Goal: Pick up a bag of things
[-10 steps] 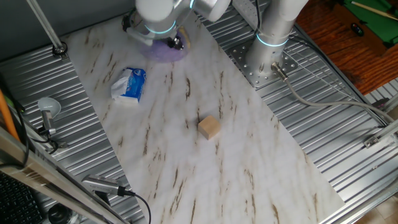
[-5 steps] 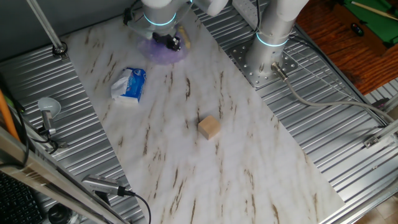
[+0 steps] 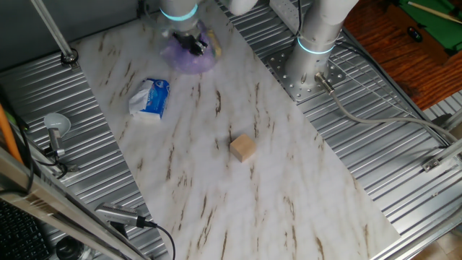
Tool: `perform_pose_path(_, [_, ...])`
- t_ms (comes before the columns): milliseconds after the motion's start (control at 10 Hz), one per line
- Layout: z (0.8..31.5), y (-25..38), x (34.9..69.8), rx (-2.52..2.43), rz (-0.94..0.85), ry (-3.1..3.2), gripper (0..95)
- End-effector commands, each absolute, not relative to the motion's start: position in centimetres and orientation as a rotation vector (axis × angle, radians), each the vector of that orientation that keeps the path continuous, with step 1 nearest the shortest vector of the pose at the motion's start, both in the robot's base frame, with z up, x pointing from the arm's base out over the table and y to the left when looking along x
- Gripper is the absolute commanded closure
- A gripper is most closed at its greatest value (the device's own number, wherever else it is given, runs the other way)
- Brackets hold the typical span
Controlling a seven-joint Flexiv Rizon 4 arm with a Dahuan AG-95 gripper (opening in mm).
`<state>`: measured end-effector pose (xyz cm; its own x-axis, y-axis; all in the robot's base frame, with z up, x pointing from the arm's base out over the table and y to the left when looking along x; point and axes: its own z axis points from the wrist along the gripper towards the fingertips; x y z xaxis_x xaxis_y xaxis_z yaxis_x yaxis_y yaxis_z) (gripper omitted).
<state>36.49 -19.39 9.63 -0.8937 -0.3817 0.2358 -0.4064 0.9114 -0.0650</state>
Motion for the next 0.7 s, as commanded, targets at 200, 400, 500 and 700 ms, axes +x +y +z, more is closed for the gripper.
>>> perform_pose_path(200, [12.1,-18.2,36.9,0.521,-0.025,-2.879,95.0])
perform_pose_path(400, [12.9,-17.8,36.9,0.488,-0.103,-2.879,95.0])
perform_pose_path(500, [13.5,-17.5,37.0,0.465,-0.158,-2.884,95.0])
perform_pose_path(700, [14.7,-17.4,37.7,0.458,-0.187,-2.876,95.0])
